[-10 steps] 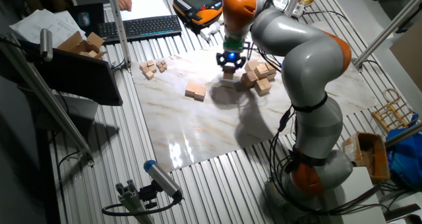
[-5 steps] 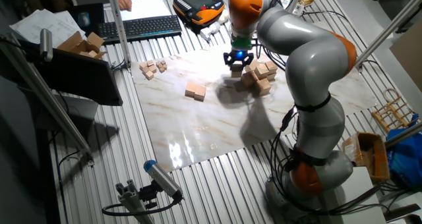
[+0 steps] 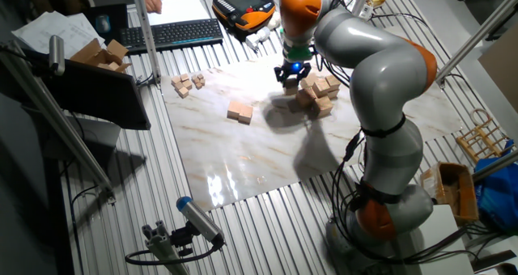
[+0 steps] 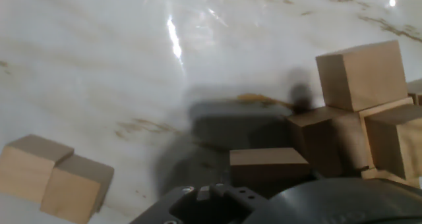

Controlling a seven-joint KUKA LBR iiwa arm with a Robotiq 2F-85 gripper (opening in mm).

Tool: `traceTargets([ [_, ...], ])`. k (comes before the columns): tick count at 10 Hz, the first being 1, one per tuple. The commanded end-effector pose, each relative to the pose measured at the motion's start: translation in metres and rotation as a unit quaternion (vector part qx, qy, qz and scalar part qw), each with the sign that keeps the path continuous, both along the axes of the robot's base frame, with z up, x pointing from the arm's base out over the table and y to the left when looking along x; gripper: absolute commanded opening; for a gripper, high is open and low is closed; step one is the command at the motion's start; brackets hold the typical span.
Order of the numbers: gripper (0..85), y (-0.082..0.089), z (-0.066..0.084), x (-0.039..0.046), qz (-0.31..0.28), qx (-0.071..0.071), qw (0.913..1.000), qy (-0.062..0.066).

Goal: Stack the blocks into a cross shape

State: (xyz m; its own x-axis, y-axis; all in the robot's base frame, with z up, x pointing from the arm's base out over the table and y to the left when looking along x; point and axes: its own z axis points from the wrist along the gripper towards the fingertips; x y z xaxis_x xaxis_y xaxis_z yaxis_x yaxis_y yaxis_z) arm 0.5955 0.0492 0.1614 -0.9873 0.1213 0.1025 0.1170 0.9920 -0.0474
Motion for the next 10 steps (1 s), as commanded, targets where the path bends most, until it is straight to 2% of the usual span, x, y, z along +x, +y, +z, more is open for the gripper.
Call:
traceTargets([
  [1,0.0,0.000,0.000,-0.0001,0.181,0.001,0.9835,0.003],
  [2,0.0,0.000,0.000,-0.0001,0.192,-0.001,0.9814,0.004],
  [4,0.0,-0.020,0.006,-0.0028,0.202,0.008,0.9792,0.004],
  [6,0.0,-0.047,0.020,-0.0130,0.206,-0.005,0.9786,-0.007],
  [8,0.0,-0.072,0.030,-0.0212,0.214,-0.003,0.9768,-0.008],
  [10,0.0,-0.092,0.028,-0.0269,0.220,-0.008,0.9753,-0.019],
])
